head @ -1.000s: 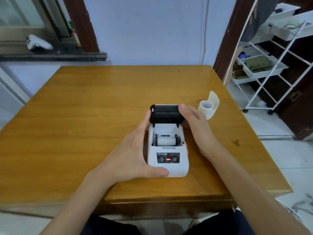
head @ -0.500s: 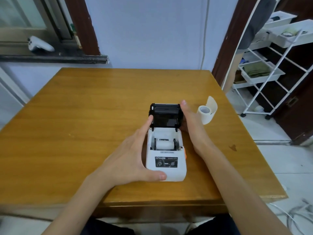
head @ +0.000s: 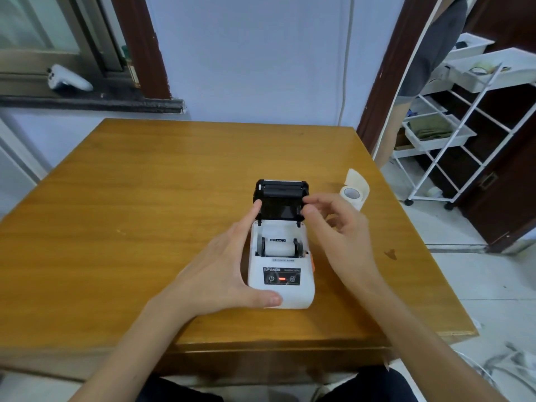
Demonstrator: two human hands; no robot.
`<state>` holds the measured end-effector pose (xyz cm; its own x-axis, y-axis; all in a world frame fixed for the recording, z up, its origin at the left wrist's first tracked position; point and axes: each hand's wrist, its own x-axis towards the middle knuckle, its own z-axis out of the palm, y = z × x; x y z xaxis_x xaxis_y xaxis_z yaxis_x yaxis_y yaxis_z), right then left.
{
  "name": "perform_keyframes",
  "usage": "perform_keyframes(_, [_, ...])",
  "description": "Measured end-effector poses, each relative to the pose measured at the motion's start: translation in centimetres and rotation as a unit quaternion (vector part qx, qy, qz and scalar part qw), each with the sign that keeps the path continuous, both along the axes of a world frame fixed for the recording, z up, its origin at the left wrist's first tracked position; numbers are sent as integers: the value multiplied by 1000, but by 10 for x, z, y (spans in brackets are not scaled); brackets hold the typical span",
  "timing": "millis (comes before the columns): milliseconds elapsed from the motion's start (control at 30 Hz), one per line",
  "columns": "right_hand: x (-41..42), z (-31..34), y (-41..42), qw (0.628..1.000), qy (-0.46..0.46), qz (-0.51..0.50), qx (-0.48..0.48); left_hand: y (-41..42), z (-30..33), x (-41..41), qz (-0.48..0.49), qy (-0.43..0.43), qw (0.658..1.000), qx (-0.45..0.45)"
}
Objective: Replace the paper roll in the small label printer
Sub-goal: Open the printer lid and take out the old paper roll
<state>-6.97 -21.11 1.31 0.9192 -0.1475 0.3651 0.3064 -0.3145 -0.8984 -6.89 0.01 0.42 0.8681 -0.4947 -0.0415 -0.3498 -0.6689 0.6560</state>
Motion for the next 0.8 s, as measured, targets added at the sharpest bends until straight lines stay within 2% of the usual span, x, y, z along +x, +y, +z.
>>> perform_keyframes(167, [12, 0, -1, 979, 143, 126, -77, 0, 1, 0, -2, 4, 1000, 5])
perform_keyframes(300, [24, 8, -6, 952, 199, 181, -145, 1, 1, -1, -3, 3, 1000, 7])
perform_keyframes(367, [28, 11, -7, 939, 214, 199, -182, 1, 1, 0, -2, 3, 1000, 7])
perform_keyframes(500, [34, 15, -2, 919, 212, 171, -285, 1, 0, 1, -6, 2, 1000, 1])
perform_keyframes(667, [32, 22, -1, 897, 233, 195, -320, 1, 0, 0, -9, -1, 1000, 6])
perform_keyframes(800, [30, 22, 5, 888, 223, 164, -368, 0, 1, -1, -6, -2, 1000, 9])
